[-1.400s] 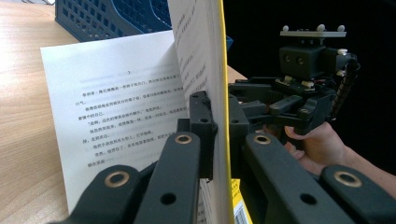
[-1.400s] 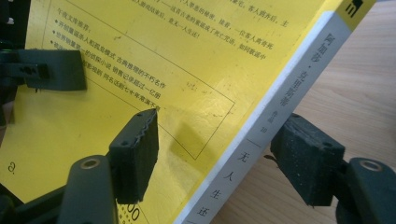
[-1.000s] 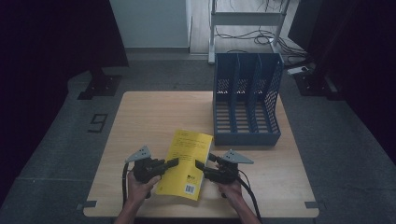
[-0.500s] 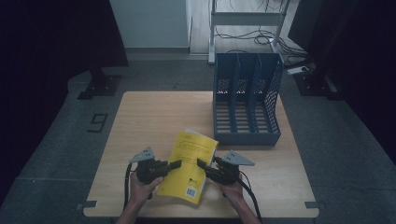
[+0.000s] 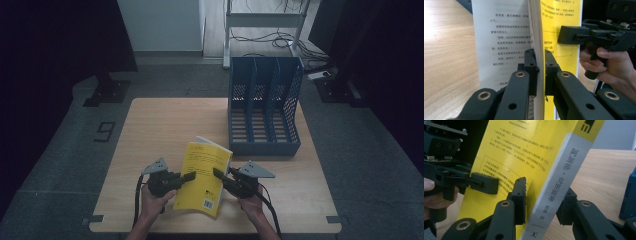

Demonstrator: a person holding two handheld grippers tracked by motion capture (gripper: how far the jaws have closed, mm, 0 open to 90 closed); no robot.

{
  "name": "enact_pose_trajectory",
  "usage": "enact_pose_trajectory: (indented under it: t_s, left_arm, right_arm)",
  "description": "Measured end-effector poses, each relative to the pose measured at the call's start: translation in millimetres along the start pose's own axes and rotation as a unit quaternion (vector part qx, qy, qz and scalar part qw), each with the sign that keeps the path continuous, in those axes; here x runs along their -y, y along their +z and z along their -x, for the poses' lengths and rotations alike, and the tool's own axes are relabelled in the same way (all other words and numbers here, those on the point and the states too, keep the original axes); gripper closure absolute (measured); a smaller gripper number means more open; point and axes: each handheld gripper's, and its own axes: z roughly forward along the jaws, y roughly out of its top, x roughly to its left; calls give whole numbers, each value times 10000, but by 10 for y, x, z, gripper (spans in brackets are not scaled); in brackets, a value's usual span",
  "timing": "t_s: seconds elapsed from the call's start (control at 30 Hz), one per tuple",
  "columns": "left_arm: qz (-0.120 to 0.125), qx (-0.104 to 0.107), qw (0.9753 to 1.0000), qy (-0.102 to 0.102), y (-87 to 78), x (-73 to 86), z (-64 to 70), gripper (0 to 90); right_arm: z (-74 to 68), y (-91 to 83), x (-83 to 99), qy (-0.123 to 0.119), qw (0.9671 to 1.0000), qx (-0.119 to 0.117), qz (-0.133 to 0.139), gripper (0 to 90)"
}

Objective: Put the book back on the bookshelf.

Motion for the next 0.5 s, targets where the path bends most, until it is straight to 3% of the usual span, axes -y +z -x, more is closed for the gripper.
enact_pose_trajectory:
  t_s: [0.27, 0.5]
  left_arm:
    - [-29, -33, 10000, -30, 14, 9, -13, 820]
    - [-35, -21, 10000, 28, 49, 17, 10, 792]
  right_arm:
    - [-21, -14, -20, -102, 9999, 5, 7, 669]
    - [-72, -72, -93, -404, 9991, 84, 59, 690]
